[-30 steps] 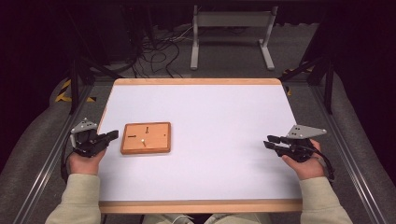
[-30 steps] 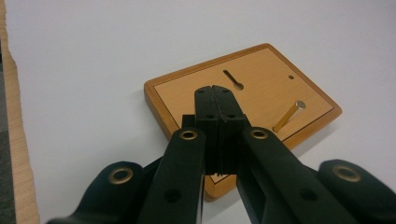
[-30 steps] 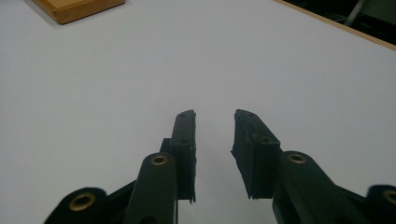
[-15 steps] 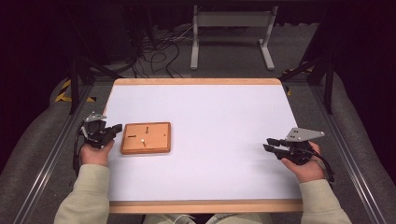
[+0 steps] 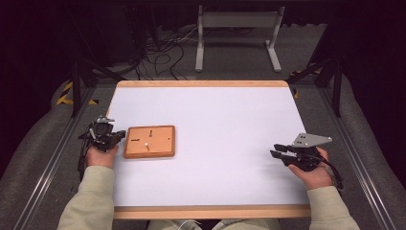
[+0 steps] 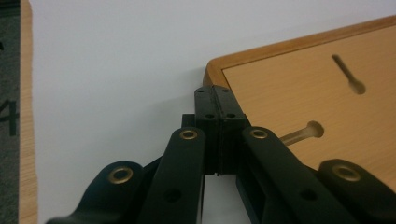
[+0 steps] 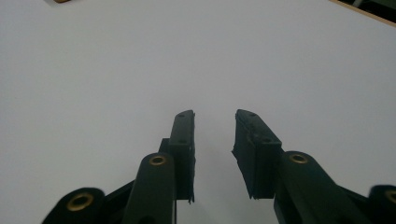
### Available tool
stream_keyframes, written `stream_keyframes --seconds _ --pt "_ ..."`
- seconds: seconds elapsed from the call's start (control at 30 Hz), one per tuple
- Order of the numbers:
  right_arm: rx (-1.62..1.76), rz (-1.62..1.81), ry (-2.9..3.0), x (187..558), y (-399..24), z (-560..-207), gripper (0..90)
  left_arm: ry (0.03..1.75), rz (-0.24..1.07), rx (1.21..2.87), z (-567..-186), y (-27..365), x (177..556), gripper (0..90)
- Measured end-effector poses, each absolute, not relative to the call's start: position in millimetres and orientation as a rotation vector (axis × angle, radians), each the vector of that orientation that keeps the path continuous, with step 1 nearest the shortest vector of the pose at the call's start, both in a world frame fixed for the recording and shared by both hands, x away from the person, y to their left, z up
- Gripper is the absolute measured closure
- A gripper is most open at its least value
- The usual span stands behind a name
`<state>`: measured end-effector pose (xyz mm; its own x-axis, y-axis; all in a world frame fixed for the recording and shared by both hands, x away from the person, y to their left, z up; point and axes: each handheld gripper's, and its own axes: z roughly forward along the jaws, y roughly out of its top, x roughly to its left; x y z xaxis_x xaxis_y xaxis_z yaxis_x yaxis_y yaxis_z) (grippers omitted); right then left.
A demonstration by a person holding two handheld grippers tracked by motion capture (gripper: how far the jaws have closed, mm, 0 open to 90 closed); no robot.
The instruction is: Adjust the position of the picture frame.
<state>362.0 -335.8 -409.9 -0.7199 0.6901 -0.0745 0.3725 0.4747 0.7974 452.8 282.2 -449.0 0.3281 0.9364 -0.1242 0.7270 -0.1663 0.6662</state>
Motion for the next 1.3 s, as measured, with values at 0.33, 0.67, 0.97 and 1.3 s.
stream_keyframes --seconds 0.33,0.67,0.97,1.3 --pt "0.895 1.123 2.339 361.3 -336.7 -410.4 68.4 1.472 0.370 1.946 -454.5 284.4 455.5 89.8" --pt "0.887 1.120 2.348 362.1 -333.4 -410.7 68.3 1.473 0.322 1.912 -459.5 285.6 456.9 90.0" --pt "0.877 1.118 2.353 362.3 -331.4 -411.1 68.1 1.407 0.285 1.948 -459.5 262.7 454.0 90.0" --pt "0.873 1.117 2.360 362.3 -330.6 -411.6 67.9 1.275 0.218 2.045 -457.1 219.7 447.8 90.0"
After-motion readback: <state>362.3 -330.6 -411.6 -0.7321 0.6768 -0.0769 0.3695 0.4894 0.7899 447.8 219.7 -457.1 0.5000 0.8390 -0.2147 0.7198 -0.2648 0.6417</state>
